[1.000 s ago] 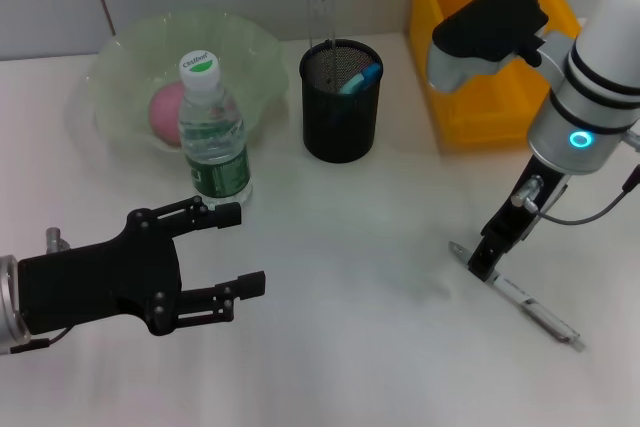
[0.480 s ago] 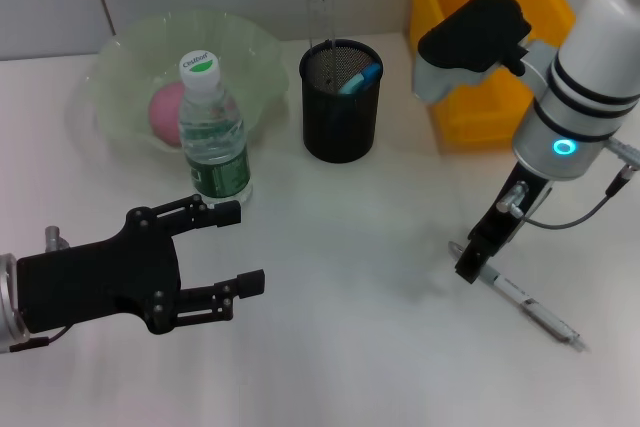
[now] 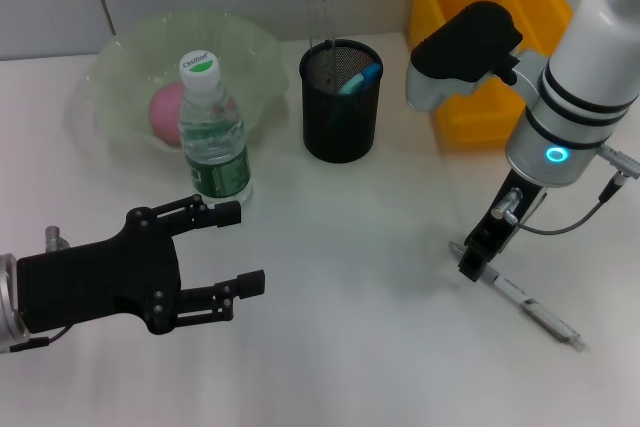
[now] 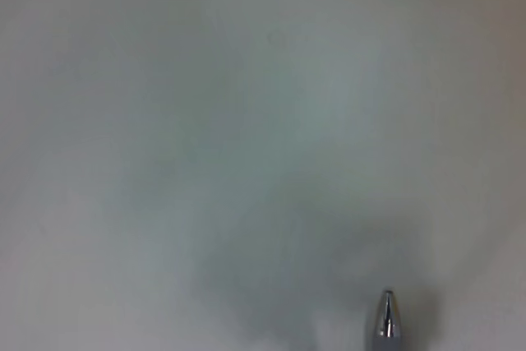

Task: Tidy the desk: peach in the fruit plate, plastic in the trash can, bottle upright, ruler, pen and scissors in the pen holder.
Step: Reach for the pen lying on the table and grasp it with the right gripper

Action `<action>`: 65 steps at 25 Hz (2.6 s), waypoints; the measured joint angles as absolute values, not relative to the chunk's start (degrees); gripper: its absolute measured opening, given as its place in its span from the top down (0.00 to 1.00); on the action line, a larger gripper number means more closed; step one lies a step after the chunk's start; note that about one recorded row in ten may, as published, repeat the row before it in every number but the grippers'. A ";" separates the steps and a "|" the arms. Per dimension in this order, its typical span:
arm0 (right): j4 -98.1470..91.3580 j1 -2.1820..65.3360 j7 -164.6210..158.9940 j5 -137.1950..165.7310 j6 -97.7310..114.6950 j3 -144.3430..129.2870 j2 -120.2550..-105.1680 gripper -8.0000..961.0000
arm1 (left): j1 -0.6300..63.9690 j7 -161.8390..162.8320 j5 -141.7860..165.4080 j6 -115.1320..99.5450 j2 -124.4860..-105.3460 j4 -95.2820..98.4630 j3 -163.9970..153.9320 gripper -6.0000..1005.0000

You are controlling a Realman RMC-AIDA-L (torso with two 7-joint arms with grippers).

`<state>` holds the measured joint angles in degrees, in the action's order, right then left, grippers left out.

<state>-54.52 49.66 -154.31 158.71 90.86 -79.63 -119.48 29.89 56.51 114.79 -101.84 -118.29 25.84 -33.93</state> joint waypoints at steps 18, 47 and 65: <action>-53.62 49.66 -154.11 158.80 89.60 -79.81 -119.44 0.61 | 30.06 56.52 114.79 -101.78 -118.21 25.84 -33.93 0.22; -51.05 50.02 -153.97 157.87 87.54 -81.12 -119.53 0.78 | 30.06 56.52 114.69 -101.75 -118.21 25.93 -33.93 0.22; -50.45 50.07 -152.83 157.79 86.99 -81.12 -119.53 0.80 | 30.04 56.52 114.70 -101.80 -118.21 26.03 -33.84 0.23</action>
